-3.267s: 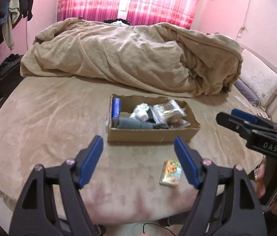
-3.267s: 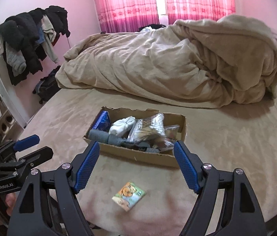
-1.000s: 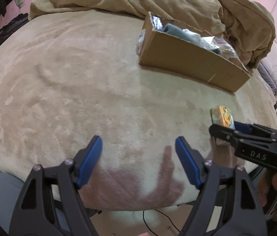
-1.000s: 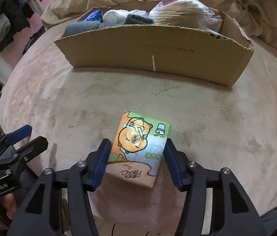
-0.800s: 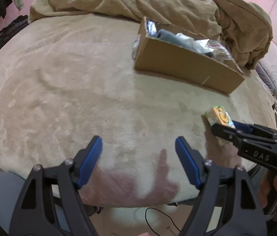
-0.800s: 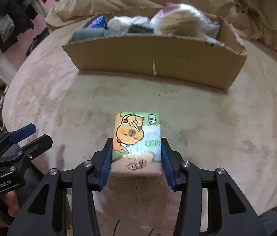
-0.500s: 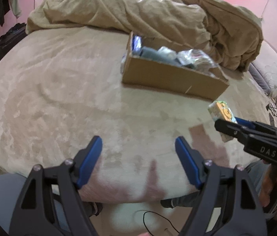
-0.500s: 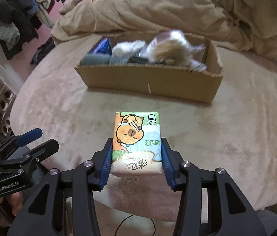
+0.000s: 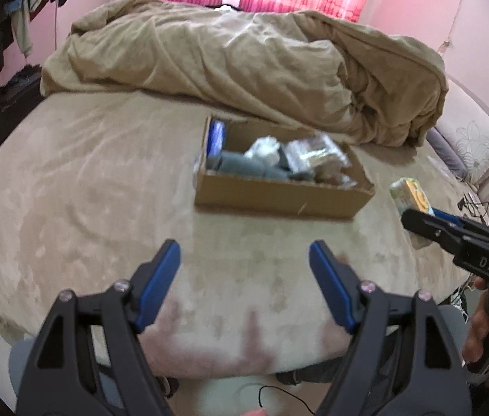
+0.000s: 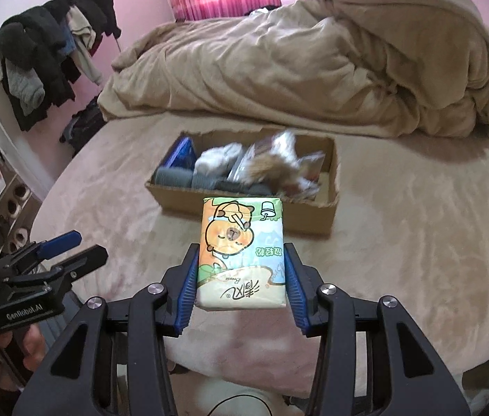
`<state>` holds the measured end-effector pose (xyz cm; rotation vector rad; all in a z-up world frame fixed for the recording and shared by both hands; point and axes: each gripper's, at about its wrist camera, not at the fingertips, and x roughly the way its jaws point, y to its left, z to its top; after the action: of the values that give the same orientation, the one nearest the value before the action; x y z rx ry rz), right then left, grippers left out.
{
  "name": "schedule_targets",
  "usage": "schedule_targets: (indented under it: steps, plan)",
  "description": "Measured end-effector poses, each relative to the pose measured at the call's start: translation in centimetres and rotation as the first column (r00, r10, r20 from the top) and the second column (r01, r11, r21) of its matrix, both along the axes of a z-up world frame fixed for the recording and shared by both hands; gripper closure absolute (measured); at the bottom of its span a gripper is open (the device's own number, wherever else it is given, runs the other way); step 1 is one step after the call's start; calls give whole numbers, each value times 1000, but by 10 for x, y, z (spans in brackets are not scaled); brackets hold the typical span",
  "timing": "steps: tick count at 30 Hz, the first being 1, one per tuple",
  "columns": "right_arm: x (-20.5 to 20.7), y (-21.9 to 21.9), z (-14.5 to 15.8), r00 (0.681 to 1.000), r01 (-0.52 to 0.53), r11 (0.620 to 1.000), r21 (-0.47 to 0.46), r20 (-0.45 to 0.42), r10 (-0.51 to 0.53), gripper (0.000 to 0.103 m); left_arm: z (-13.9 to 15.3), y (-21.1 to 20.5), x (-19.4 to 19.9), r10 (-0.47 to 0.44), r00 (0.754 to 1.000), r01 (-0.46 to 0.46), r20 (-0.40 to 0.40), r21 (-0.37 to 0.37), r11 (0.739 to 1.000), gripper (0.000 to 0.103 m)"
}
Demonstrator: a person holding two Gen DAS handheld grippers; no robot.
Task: Organize objects
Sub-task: 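Carry the tissue pack into the box and open the right tool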
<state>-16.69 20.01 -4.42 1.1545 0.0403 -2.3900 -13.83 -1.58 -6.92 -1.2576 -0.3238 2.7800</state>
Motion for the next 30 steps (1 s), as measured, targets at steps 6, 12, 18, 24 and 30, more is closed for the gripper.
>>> schedule_targets:
  steps: [6, 12, 18, 24, 30]
  plan:
    - [-18, 14, 8, 999, 37, 999, -4, -20, -37, 55, 18, -2, -23, -11, 999, 11, -44, -8, 1000, 25]
    - [-37, 3, 8, 999, 28, 1000, -3, -29, -28, 55, 16, -17, -47, -2, 999, 2, -47, 3, 1000, 25]
    - [-64, -31, 5, 999, -4, 1000, -17, -33, 3, 55, 6, -39, -76, 17, 998, -18, -53, -9, 1000, 25]
    - [-90, -77, -8, 999, -49, 999, -10, -21, 49, 55, -10, -61, -103, 46, 997, -46, -57, 2, 999, 25]
    - [-112, -119, -25, 995, -85, 995, 49, -40, 87, 55, -28, -77, -122, 59, 997, -59, -52, -8, 998, 25]
